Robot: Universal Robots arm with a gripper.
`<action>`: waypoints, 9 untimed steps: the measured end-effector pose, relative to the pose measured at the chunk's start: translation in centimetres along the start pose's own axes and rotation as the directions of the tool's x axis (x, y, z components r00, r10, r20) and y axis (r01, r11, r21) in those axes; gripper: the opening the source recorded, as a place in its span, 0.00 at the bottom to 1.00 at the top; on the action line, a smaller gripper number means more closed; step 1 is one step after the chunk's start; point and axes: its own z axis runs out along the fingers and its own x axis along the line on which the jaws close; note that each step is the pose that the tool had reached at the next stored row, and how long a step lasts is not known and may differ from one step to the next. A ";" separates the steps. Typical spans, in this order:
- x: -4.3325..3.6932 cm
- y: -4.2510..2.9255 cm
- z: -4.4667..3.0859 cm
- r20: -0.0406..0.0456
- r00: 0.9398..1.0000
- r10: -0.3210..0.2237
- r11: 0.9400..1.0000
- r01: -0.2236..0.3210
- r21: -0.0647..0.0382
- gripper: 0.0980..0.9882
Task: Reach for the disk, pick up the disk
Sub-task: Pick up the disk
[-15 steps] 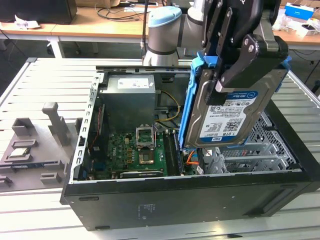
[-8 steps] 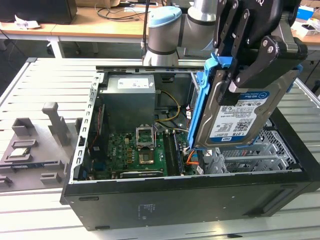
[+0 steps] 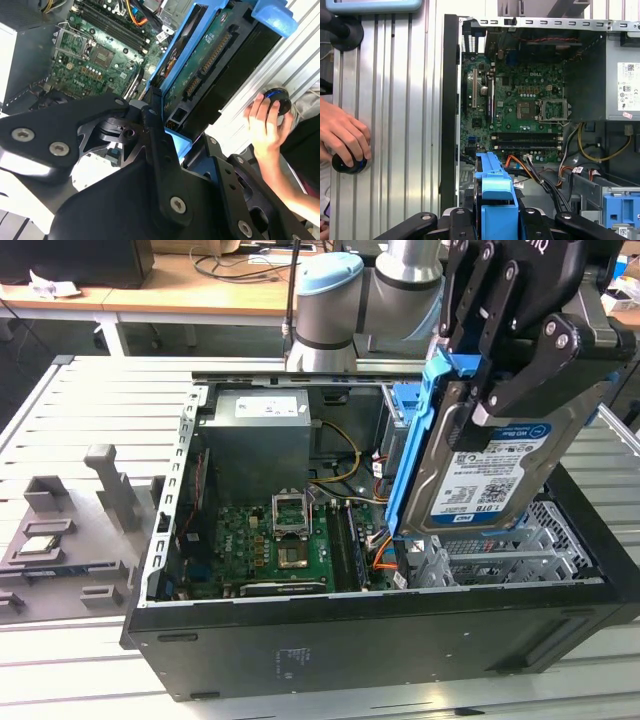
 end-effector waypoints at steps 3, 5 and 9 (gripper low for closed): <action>0.01 -0.54 0.01 0.000 1.000 0.000 1.000 0.000 0.000 0.30; 0.02 -0.83 0.02 0.000 1.000 0.000 1.000 0.000 0.000 0.30; 0.02 -1.17 0.04 0.000 1.000 0.000 1.000 0.000 0.000 0.30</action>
